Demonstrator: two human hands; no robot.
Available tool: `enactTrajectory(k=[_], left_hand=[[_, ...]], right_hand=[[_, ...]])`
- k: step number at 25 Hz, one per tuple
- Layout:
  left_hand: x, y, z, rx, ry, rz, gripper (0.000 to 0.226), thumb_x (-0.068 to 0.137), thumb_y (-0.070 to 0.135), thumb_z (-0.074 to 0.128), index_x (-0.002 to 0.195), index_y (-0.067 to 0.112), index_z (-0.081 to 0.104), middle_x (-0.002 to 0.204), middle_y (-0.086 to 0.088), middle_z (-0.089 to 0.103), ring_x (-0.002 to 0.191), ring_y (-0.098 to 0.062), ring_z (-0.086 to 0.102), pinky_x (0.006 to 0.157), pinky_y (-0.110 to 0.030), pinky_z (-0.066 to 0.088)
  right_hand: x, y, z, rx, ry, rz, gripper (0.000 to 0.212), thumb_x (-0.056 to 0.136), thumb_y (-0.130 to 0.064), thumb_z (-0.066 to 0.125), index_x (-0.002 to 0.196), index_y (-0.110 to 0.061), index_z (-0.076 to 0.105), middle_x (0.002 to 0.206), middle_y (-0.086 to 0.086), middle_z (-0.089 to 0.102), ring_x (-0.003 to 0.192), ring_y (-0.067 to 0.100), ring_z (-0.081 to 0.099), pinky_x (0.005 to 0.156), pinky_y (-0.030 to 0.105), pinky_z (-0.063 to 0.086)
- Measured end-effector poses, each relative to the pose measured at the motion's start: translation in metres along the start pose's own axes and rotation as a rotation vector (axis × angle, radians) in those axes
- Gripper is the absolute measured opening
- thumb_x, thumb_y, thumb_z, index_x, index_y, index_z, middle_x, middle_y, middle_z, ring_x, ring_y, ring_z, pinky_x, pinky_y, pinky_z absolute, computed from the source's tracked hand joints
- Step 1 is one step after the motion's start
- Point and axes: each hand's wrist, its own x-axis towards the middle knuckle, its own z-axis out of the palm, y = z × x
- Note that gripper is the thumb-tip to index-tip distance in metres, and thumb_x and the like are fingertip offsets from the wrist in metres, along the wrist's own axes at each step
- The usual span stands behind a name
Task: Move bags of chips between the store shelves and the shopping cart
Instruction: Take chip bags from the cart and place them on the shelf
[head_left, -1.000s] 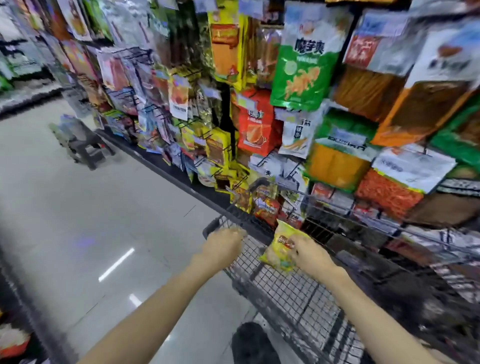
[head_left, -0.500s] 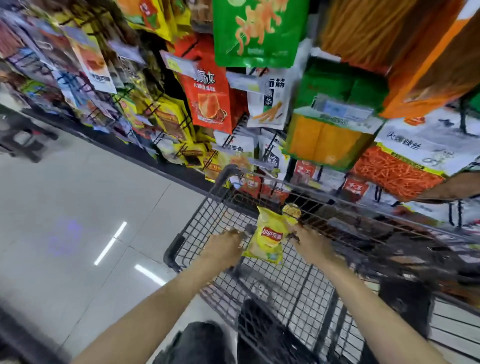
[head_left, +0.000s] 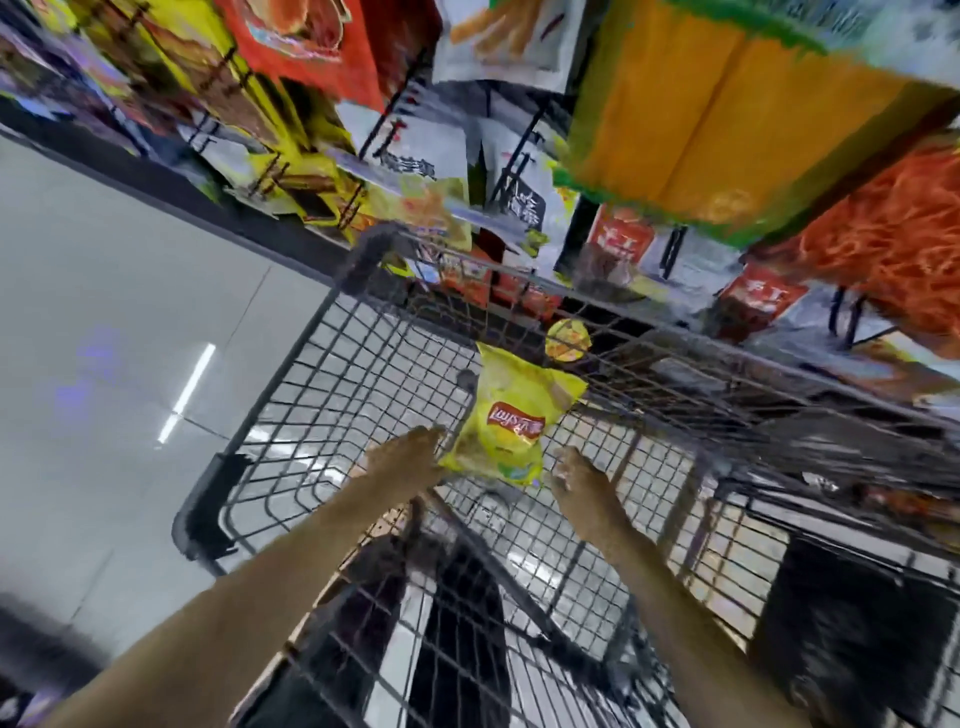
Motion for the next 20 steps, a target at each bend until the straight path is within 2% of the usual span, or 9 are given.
enactTrajectory(k=[2,4,7,9,10,12,16,20], left_hand=[[0.017,-0.006,0.013,-0.091,0.016,0.011,0.070,0.077,0.072,0.053,0.138,0.042,0.033,0.126,0.008,0.060,0.103,-0.022,0.066,0.077,-0.044,0.058],[0.019,0.003,0.008,-0.161,-0.043,0.028,0.074,0.081,0.069,0.058,0.142,0.037,0.031,0.125,0.007,0.061,0.101,-0.021,0.067,0.076,-0.042,0.058],[0.005,0.025,-0.010,-0.282,-0.061,0.062,0.077,0.085,0.060,0.065,0.145,0.027,0.030,0.121,0.004,0.062,0.094,-0.018,0.064,0.069,-0.029,0.052],[0.007,0.027,-0.007,-0.397,-0.090,0.044,0.078,0.087,0.053,0.067,0.147,0.024,0.028,0.117,0.003,0.061,0.090,-0.014,0.060,0.069,-0.023,0.046],[0.007,0.028,-0.006,-0.449,-0.108,0.026,0.080,0.087,0.049,0.069,0.148,0.024,0.025,0.121,0.000,0.063,0.092,-0.014,0.060,0.073,-0.025,0.047],[0.007,0.031,-0.002,-0.491,-0.099,0.033,0.085,0.087,0.047,0.070,0.151,0.026,0.018,0.127,-0.007,0.064,0.099,-0.019,0.064,0.080,-0.028,0.048],[0.001,0.034,-0.007,-0.455,-0.100,0.055,0.082,0.093,0.043,0.063,0.155,0.026,0.013,0.130,-0.010,0.063,0.104,-0.028,0.065,0.079,-0.033,0.051],[-0.018,0.034,-0.018,-0.446,-0.106,0.122,0.076,0.096,0.044,0.057,0.154,0.036,0.009,0.133,-0.010,0.060,0.112,-0.030,0.062,0.085,-0.038,0.053]], right_hand=[[0.017,-0.001,0.005,0.082,0.022,0.049,0.043,0.103,-0.030,0.045,0.141,-0.010,0.040,0.131,0.016,0.058,0.113,0.033,0.060,0.080,0.034,0.048],[0.038,0.002,0.012,0.155,0.034,0.093,0.050,0.104,-0.040,0.038,0.144,-0.010,0.036,0.132,0.017,0.057,0.112,0.034,0.060,0.077,0.031,0.043],[0.059,0.007,0.021,0.294,-0.037,0.113,0.067,0.099,-0.056,0.039,0.151,-0.017,0.023,0.137,0.012,0.055,0.120,0.032,0.057,0.087,0.035,0.045],[0.063,0.011,0.026,0.476,-0.112,0.099,0.077,0.091,-0.062,0.052,0.151,-0.037,0.012,0.142,0.002,0.052,0.125,0.025,0.055,0.097,0.042,0.048],[0.064,0.012,0.027,0.515,-0.136,0.088,0.082,0.088,-0.058,0.061,0.150,-0.042,0.009,0.142,-0.002,0.051,0.127,0.021,0.054,0.102,0.045,0.048],[0.063,0.014,0.031,0.499,-0.140,0.044,0.090,0.085,-0.050,0.068,0.150,-0.043,0.007,0.139,-0.006,0.053,0.126,0.017,0.055,0.104,0.047,0.047],[0.047,0.006,0.032,0.416,-0.077,0.037,0.085,0.094,-0.045,0.061,0.153,-0.039,0.000,0.144,0.000,0.050,0.125,0.025,0.055,0.100,0.050,0.049],[0.020,-0.001,0.027,0.356,-0.047,0.103,0.084,0.096,-0.049,0.054,0.155,-0.033,-0.003,0.140,0.003,0.049,0.118,0.033,0.059,0.089,0.040,0.052]])
